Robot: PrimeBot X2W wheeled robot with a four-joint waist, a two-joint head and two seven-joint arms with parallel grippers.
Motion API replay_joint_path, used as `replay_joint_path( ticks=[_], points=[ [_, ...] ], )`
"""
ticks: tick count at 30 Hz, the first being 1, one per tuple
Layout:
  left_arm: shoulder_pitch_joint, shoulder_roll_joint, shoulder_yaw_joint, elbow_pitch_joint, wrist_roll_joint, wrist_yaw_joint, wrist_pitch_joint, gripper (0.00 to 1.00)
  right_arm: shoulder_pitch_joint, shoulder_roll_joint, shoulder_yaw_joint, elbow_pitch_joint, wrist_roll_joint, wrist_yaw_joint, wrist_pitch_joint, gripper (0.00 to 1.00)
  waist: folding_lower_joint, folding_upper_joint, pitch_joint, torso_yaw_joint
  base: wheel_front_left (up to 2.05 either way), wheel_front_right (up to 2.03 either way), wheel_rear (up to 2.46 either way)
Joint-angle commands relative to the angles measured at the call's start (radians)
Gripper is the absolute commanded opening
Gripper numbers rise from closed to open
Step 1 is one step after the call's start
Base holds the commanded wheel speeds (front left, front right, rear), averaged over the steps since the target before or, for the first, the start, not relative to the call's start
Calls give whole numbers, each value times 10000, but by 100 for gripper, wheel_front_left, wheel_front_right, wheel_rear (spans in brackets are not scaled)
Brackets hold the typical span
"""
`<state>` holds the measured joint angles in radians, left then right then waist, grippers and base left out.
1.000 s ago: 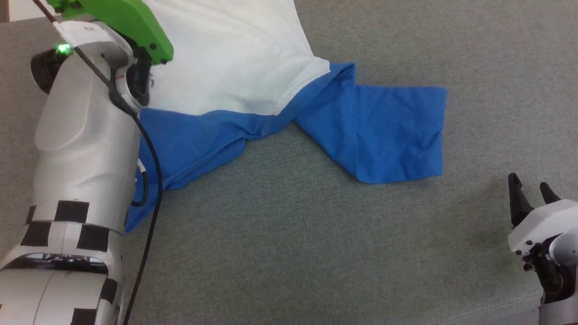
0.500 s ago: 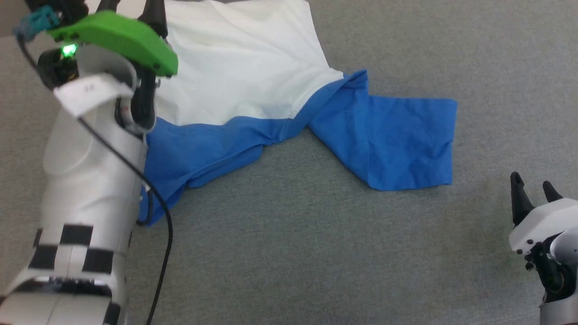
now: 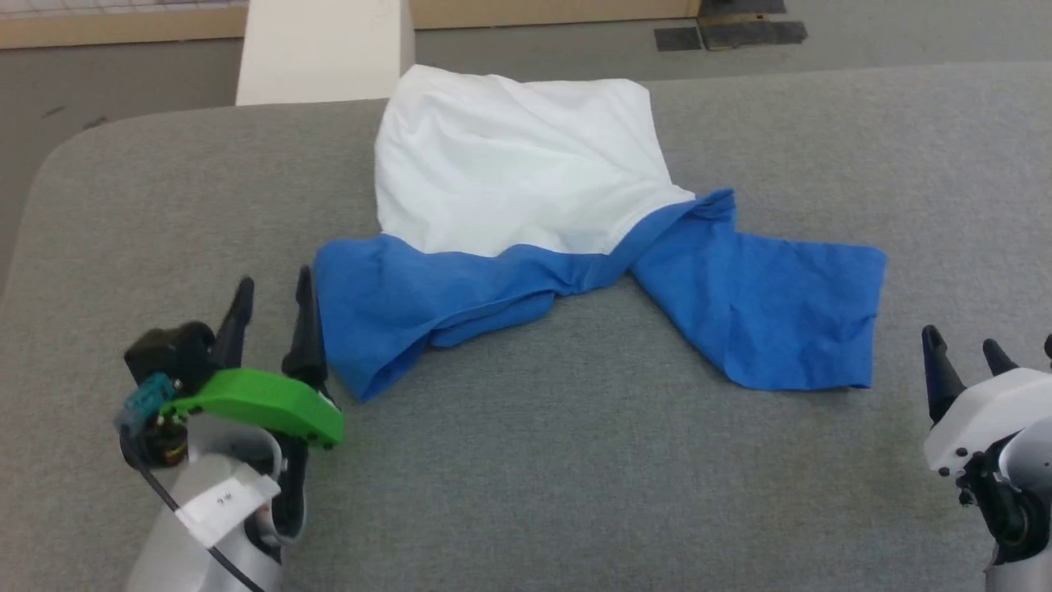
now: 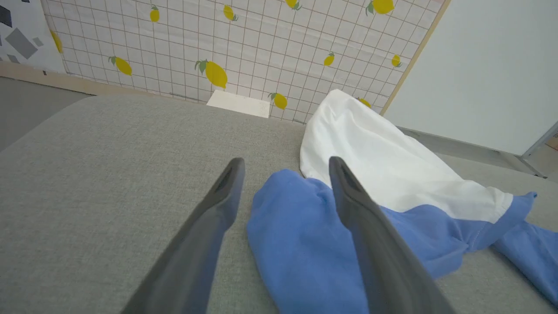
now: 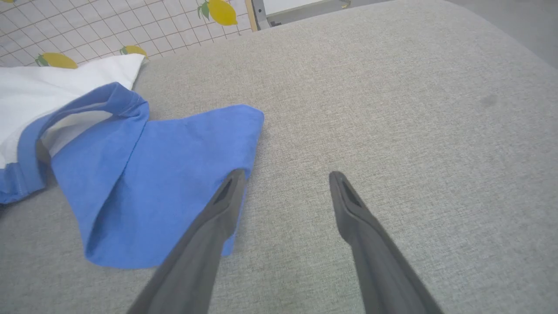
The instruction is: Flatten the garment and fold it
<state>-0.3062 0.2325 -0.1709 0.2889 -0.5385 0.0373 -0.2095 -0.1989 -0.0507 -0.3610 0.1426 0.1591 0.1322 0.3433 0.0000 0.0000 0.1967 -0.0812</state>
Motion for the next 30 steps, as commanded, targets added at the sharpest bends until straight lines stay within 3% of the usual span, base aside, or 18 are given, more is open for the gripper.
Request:
replay_joint_path(
  ticks=[1, 4, 7, 11, 13, 21, 22, 23, 25, 30],
  points=[
    [120, -44, -44, -144, -32, 45, 102, 100, 123, 5, 21, -70, 59, -15, 27, 100, 0, 0, -177, 224, 0, 0, 0],
    [110, -63, -461, -273, -108, 32, 1175, 100, 154, 5, 8, -99, 79, -15, 55, 100, 0, 0, -160, 277, 0, 0, 0],
    [-242, 3, -1027, -196, -331, 102, 3389, 100, 148, 5, 14, -121, 95, -15, 66, 100, 0, 0, -79, 261, 0, 0, 0],
    [-873, 562, -1930, -214, 11, 217, 6186, 100, 144, 5, 48, -142, 155, -15, 83, 100, 0, 0, 74, 114, 0, 0, 0],
    [-1095, 739, -2203, -283, 109, 240, 7083, 100, 129, 5, 31, -136, 200, -15, 61, 100, 0, 0, 172, 21, 0, 0, 0],
    [-1281, 1086, -2931, -263, 327, 41, 8611, 100, 111, 5, -90, -69, 311, -15, -80, 100, 0, 0, 476, -195, 0, 0, 0],
    [-1276, 1122, -2947, -190, 365, 81, 8637, 91, 98, 5, -98, -61, 311, -15, -98, 100, 0, 0, 507, -203, 0, 0, 0],
    [-1300, 1125, -2914, -177, 391, 120, 8535, 54, 87, 5, -112, -62, 311, -15, -110, 100, 0, 0, 542, -197, 0, 0, 0],
    [-1343, 1152, -2873, -48, 490, 200, 8291, 0, 68, 5, -133, -58, 311, -15, -129, 100, 0, 0, 586, -181, 0, 0, 0],
    [-1357, 989, -2663, 141, 188, 93, 7790, 0, 34, 5, -166, -13, 279, -15, -137, 100, 0, 0, 637, -75, 0, 0, 0]
  ],
)
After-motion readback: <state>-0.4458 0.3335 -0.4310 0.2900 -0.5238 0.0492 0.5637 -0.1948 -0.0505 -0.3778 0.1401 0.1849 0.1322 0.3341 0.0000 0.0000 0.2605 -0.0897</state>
